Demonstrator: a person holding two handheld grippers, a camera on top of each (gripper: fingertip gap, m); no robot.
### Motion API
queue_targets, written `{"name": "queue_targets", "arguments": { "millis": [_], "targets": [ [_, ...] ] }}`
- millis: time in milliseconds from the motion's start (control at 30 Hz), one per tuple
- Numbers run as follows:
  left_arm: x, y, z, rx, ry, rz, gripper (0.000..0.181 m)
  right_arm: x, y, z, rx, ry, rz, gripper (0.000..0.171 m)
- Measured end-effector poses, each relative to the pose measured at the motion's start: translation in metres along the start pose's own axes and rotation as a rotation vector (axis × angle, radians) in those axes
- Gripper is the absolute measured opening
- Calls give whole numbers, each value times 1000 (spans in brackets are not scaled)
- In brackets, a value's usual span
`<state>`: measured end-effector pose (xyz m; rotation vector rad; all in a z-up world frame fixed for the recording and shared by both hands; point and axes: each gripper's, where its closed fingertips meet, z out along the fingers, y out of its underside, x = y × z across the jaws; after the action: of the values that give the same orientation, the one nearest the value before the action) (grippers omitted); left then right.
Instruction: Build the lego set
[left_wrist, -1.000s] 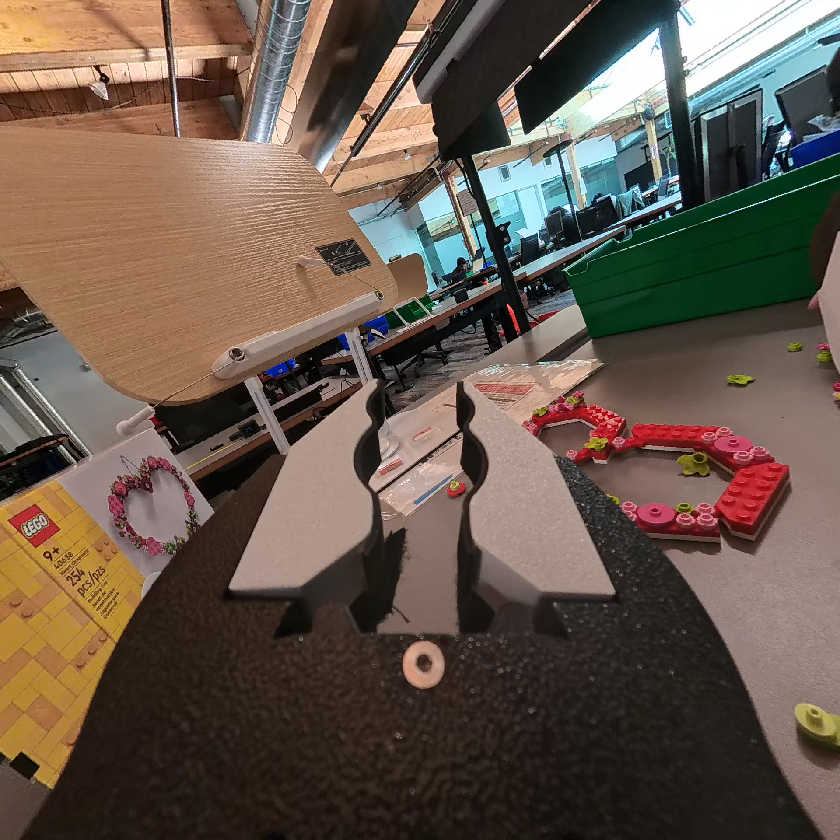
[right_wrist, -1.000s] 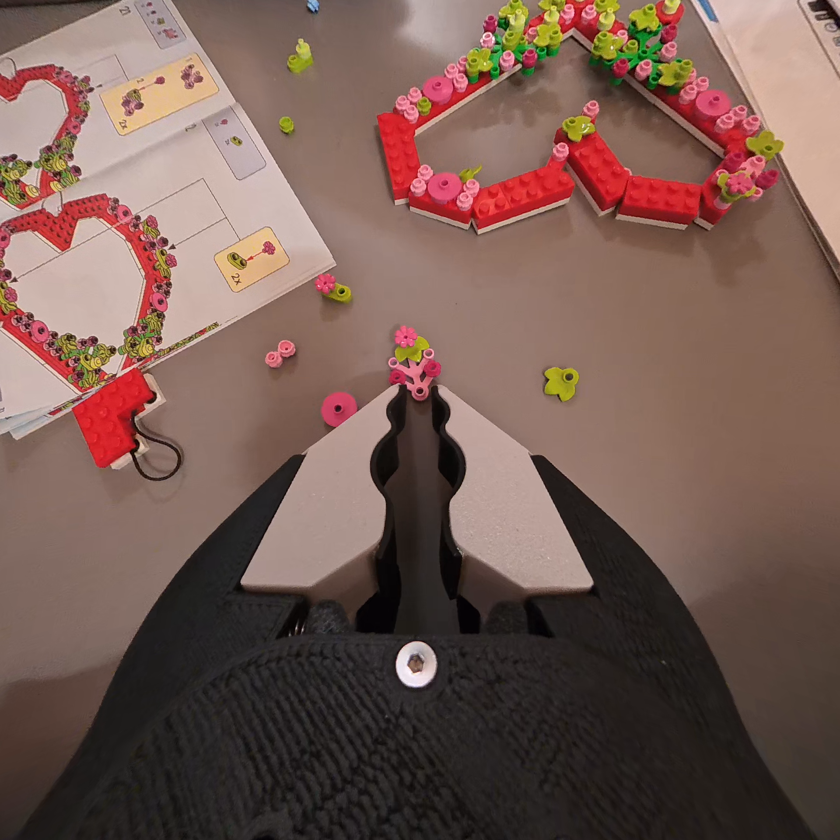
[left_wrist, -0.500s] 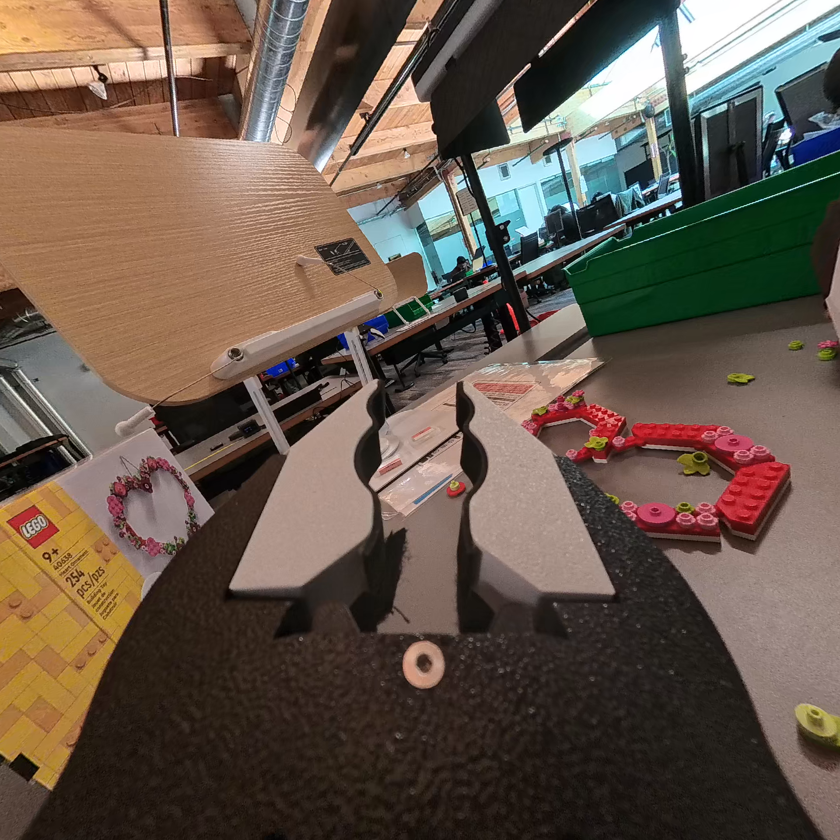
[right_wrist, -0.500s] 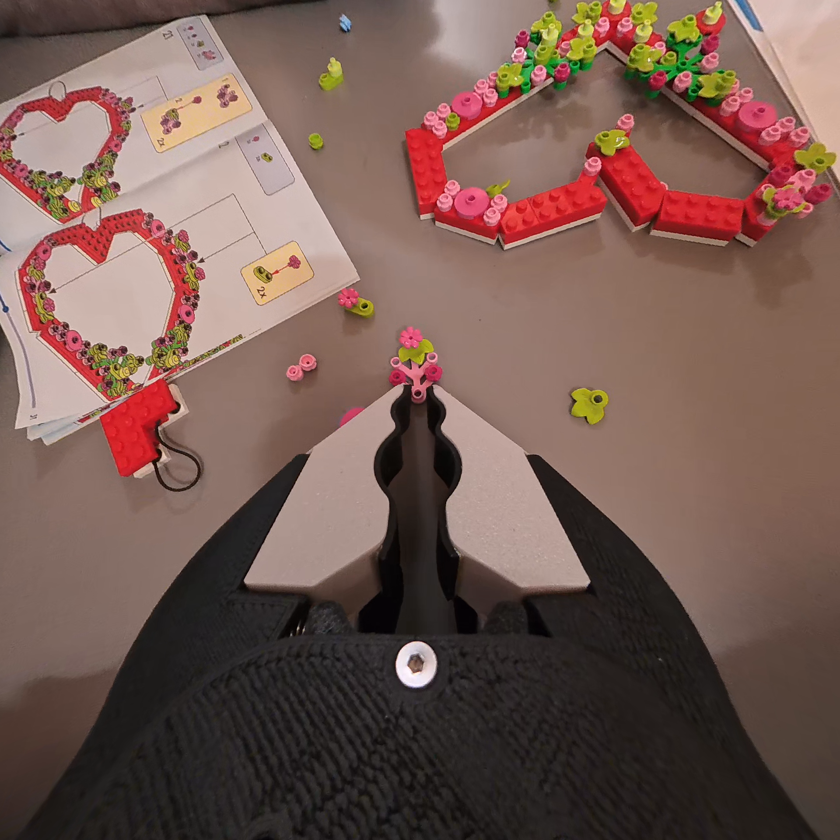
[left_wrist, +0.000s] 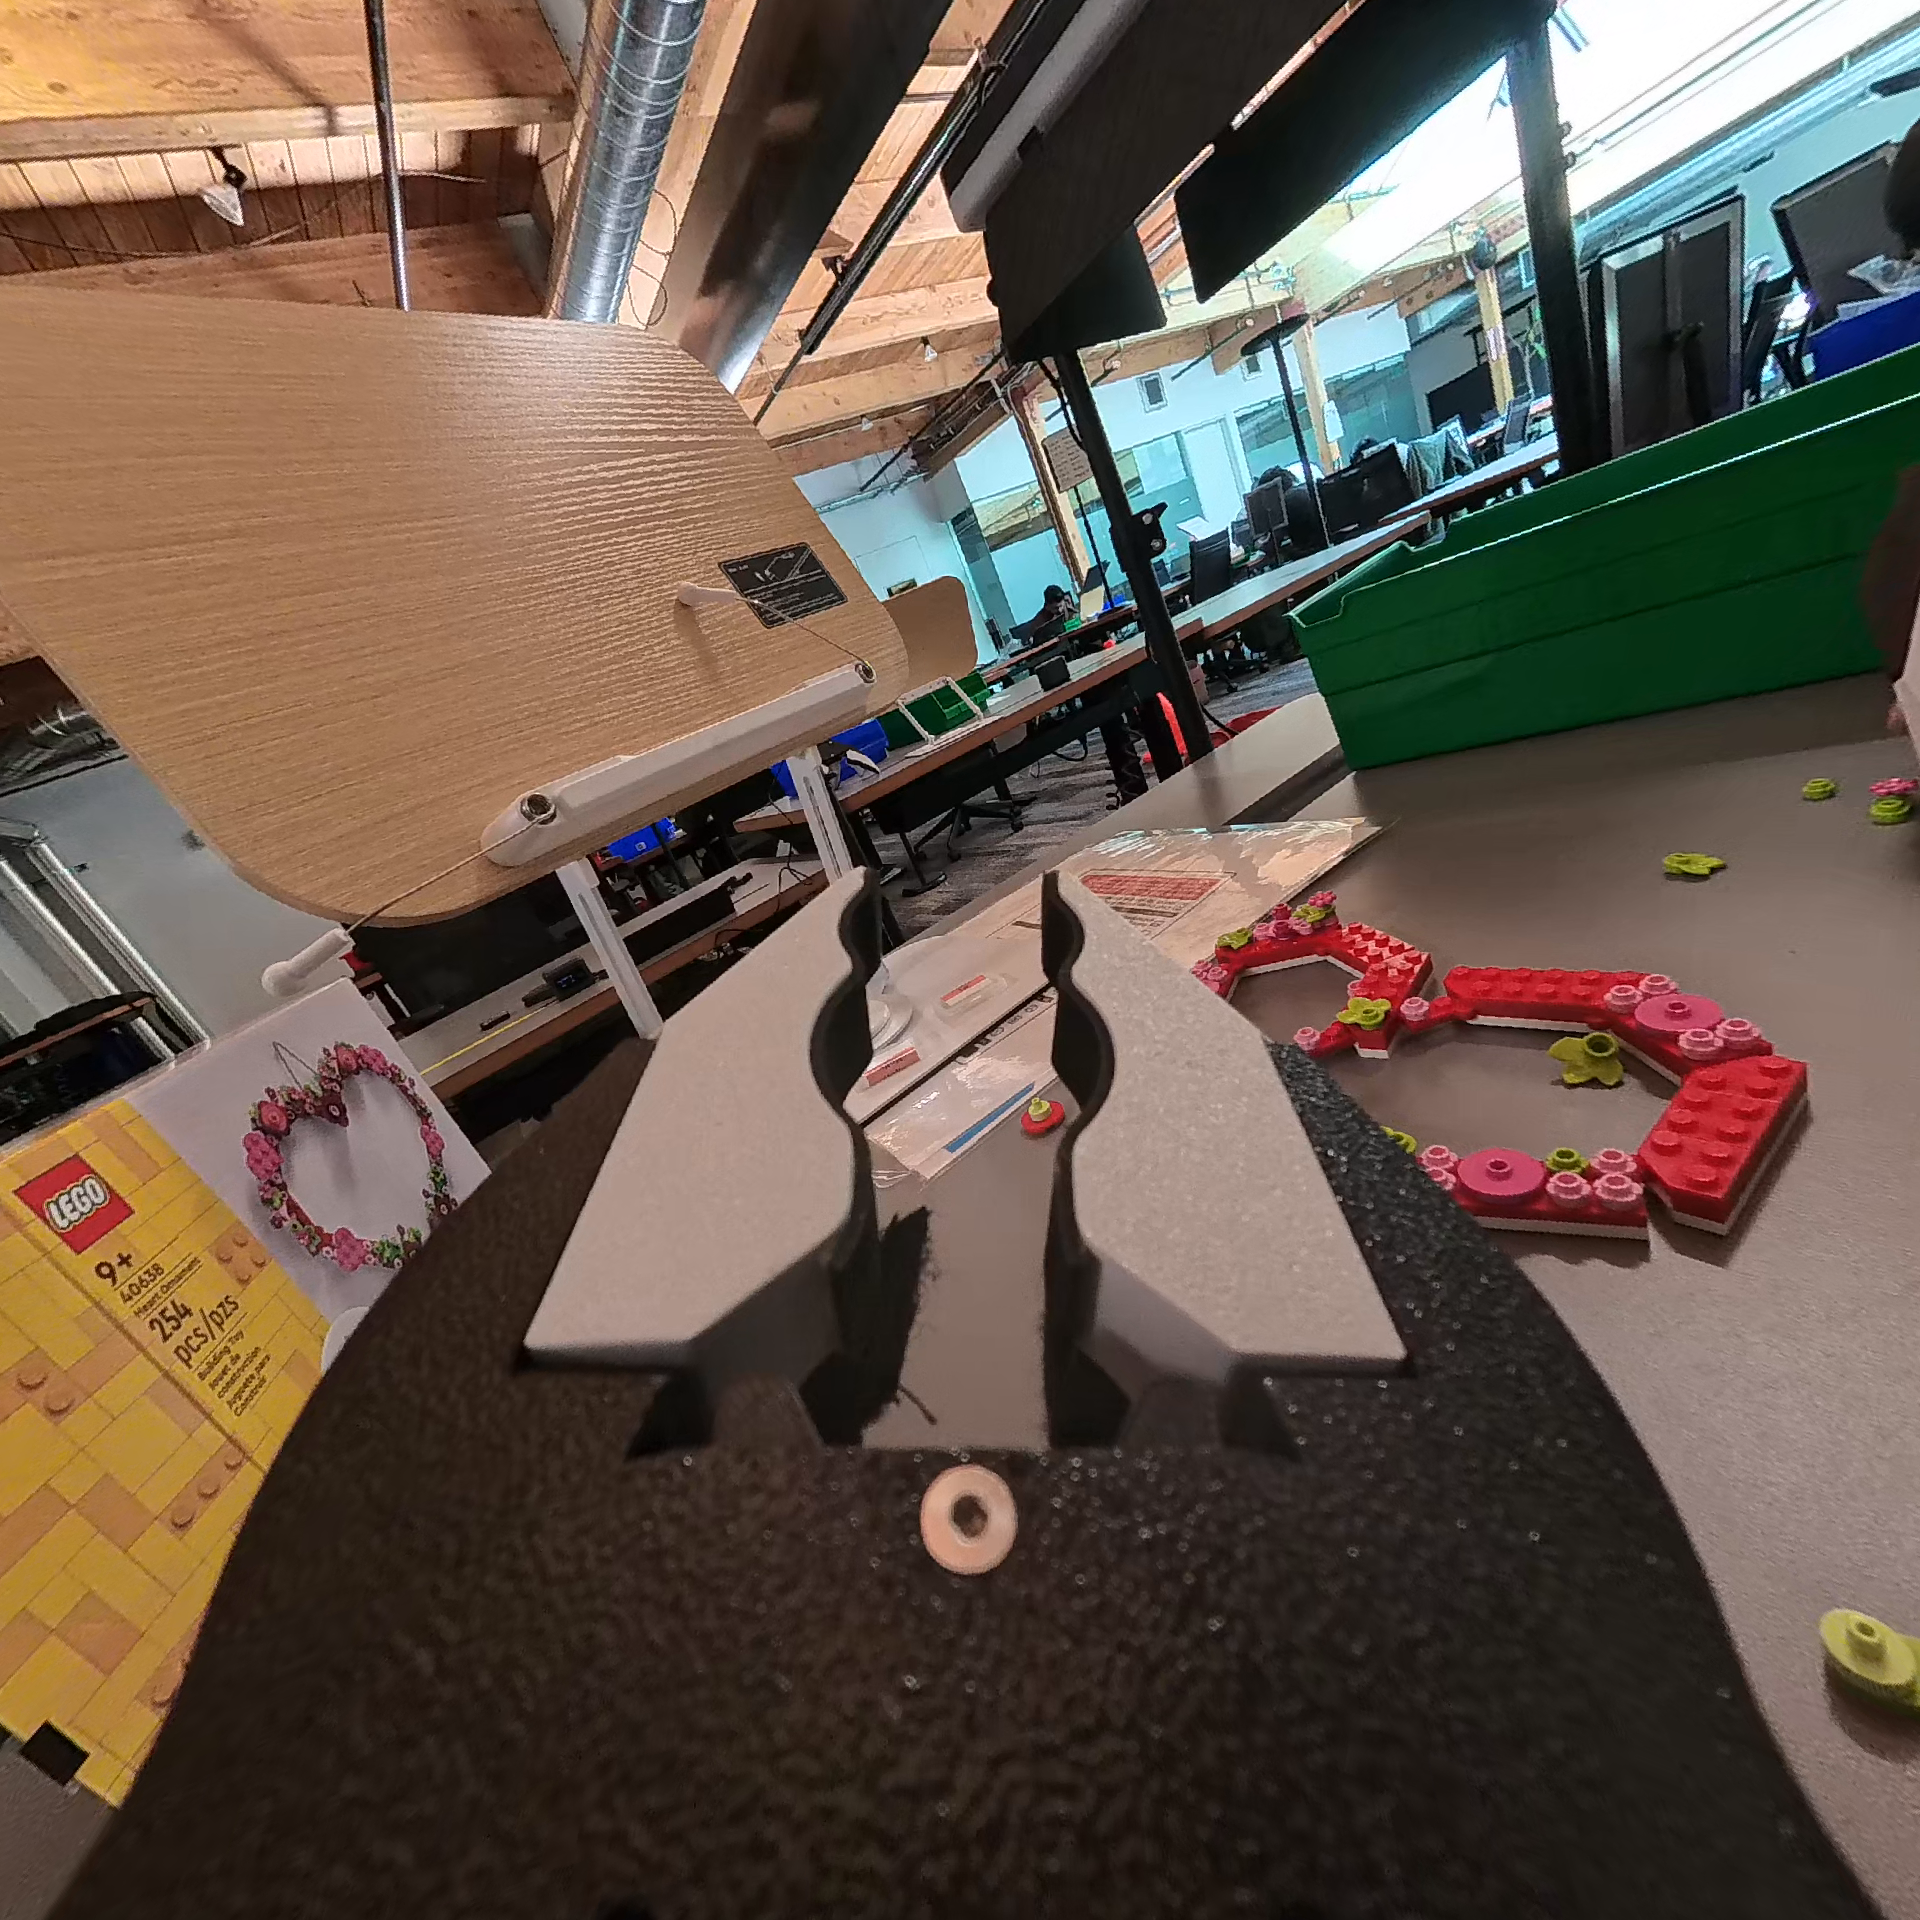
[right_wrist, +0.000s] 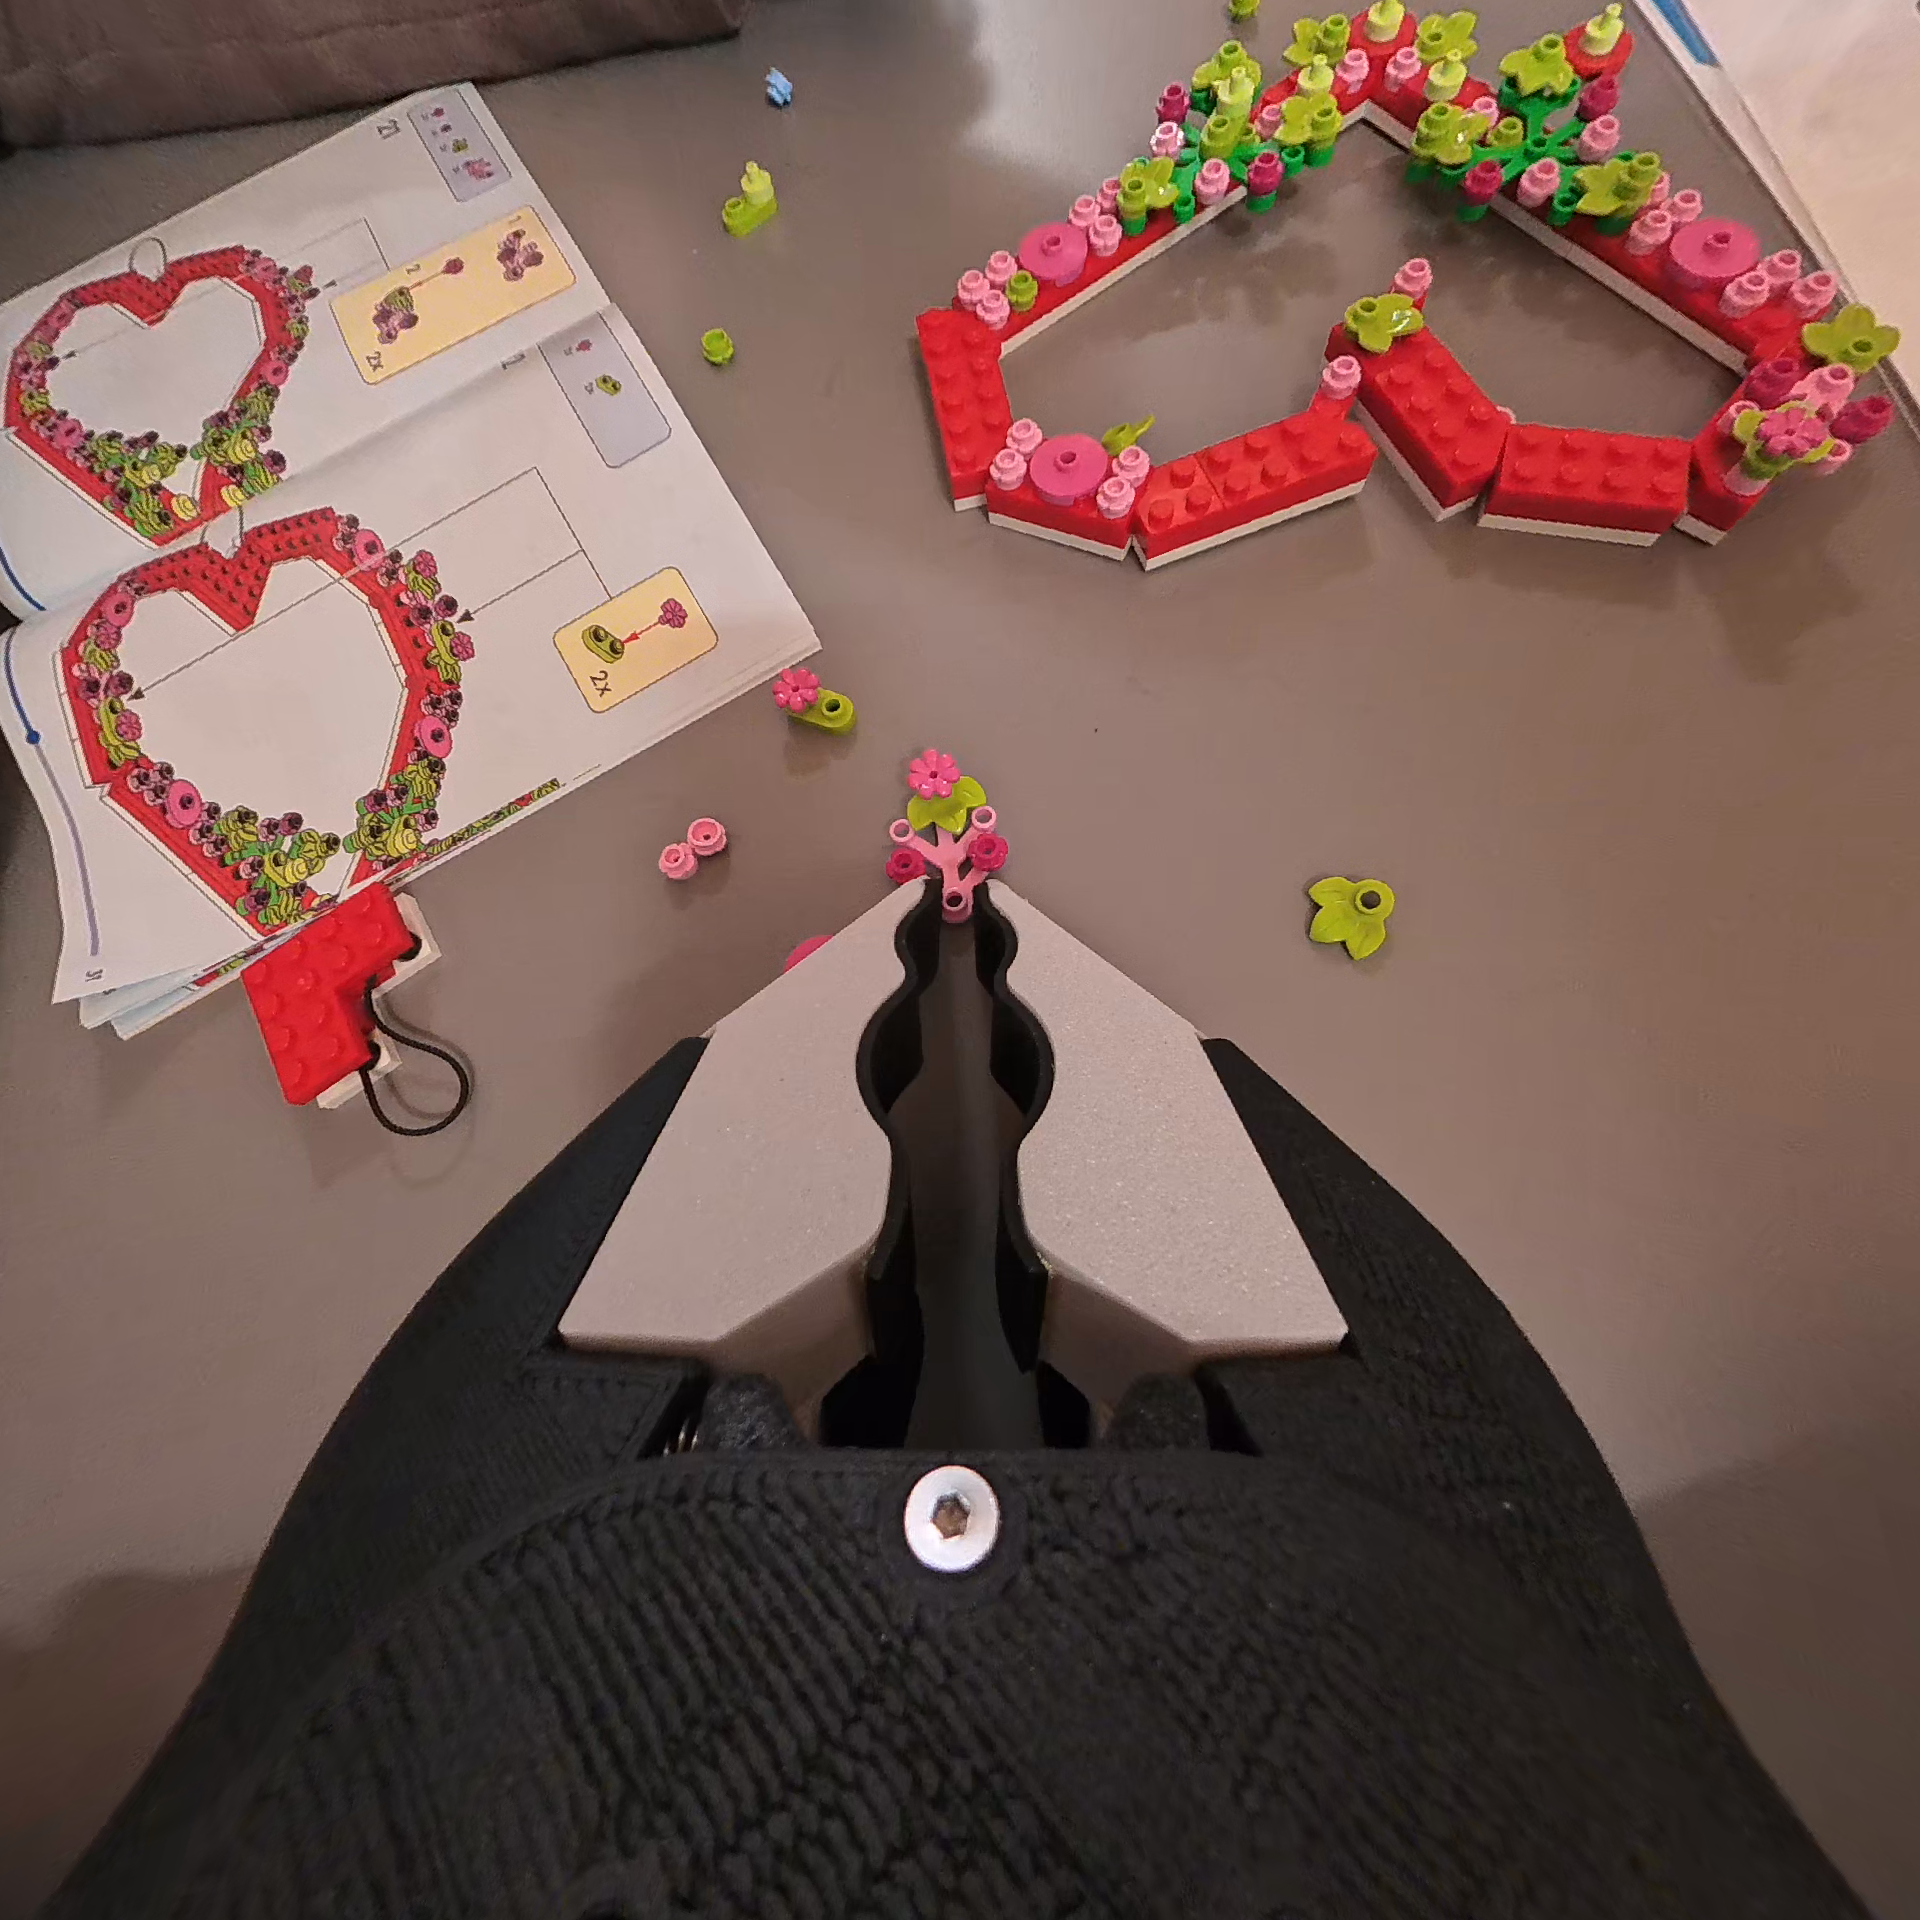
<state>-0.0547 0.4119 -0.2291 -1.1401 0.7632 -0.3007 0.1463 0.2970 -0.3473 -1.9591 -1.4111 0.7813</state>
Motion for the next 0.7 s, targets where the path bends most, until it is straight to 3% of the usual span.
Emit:
{"name": "queue_targets", "arguments": {
  "millis": [700],
  "targets": [
    [1,0,0,-2,3,1,29,-2,-4,4,21,-9,12,4]
  ]
}}
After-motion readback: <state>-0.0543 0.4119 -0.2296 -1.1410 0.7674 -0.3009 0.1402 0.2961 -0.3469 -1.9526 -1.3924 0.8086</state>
